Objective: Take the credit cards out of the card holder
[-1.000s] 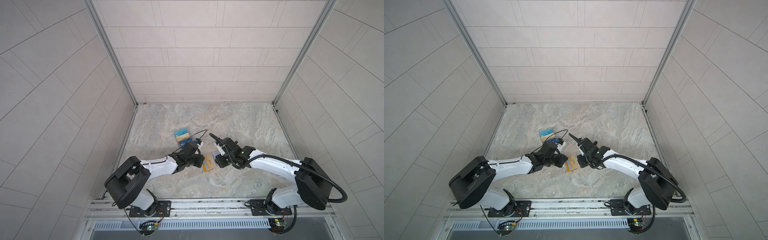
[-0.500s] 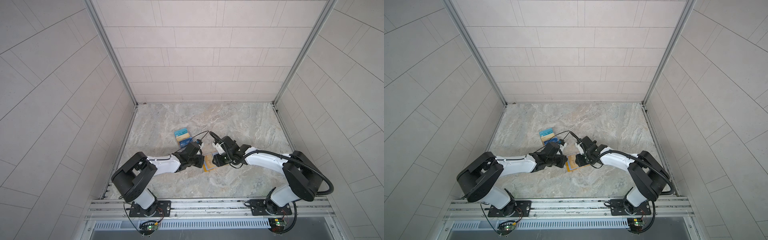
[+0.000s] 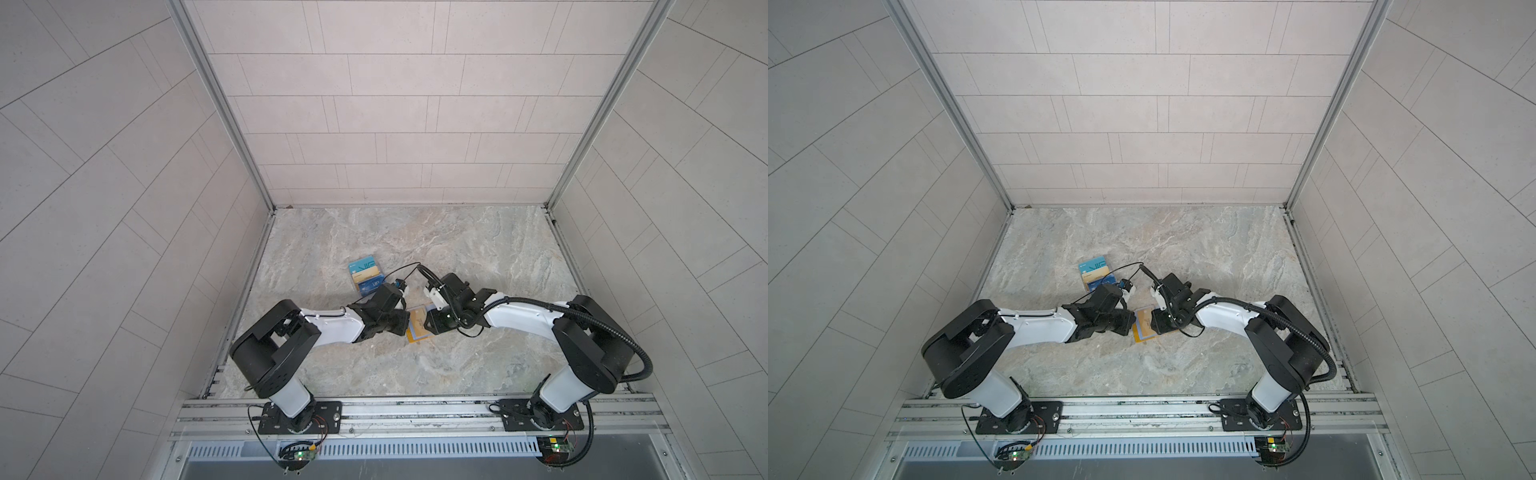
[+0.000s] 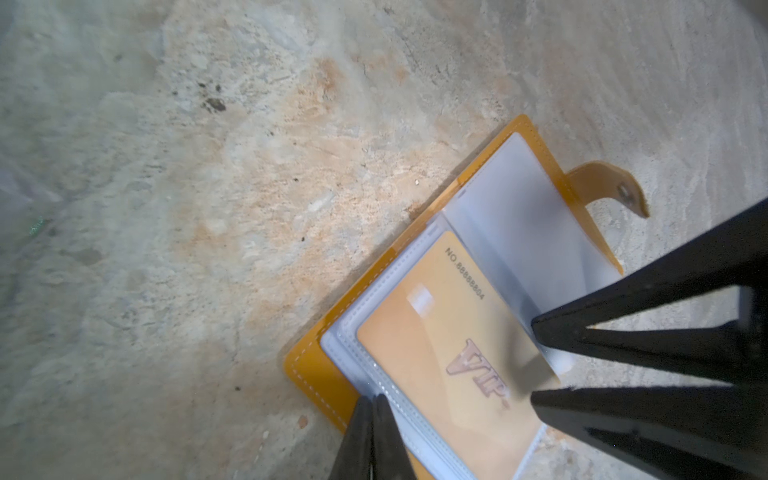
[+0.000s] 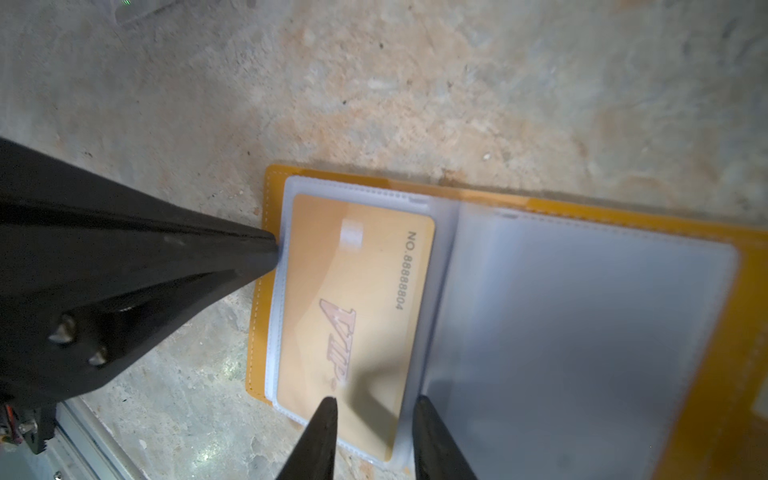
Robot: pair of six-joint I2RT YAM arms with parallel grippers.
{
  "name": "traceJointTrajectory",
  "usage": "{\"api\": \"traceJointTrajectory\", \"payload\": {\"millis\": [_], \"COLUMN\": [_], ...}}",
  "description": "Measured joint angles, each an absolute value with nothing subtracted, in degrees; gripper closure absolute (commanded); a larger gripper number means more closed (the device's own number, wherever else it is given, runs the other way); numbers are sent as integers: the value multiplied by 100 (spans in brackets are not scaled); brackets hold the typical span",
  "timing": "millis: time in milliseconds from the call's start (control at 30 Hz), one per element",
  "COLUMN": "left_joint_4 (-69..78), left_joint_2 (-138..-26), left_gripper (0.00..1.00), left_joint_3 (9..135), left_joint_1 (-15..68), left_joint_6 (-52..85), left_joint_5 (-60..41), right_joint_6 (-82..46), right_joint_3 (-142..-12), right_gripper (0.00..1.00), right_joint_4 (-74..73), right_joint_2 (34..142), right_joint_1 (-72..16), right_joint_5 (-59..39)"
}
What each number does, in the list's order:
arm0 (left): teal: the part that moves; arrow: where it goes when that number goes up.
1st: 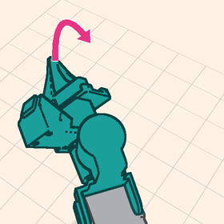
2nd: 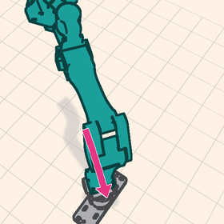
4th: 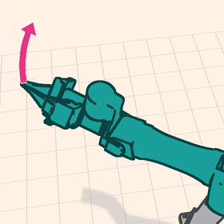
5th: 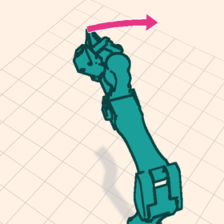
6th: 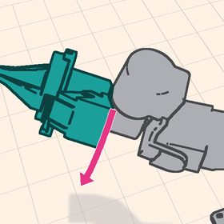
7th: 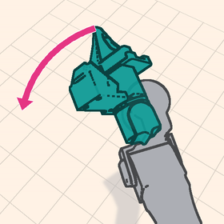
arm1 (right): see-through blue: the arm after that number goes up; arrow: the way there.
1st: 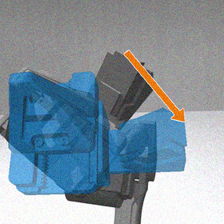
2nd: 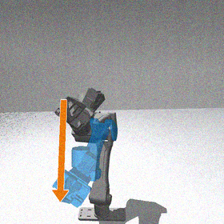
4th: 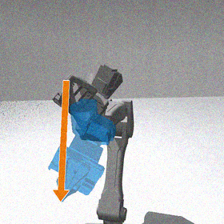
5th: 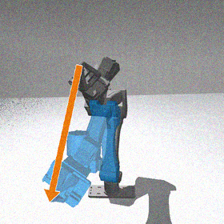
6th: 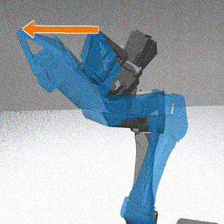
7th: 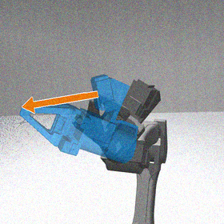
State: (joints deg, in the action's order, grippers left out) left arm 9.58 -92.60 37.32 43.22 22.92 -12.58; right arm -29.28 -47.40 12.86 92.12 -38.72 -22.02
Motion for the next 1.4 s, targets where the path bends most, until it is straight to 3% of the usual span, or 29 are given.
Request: {"api": "traceJointTrajectory", "payload": {"millis": [400,1400], "left_joint_4": [980,1000], "left_joint_2": [-9347,-9472], "left_gripper": [92,94], "left_joint_3": [3802,3922], "left_joint_1": [4320,4320], "left_joint_6": [2178,2049], "left_joint_5": [-1253,-1238], "right_joint_6": [-3339,-3625], "right_joint_3": [-4506,-4377], "right_gripper": [68,74], "right_joint_4": [725,279], "right_joint_2": [9225,9417], "right_joint_1": [-3404,-3170], "right_joint_5": [-2928,-3446]}}
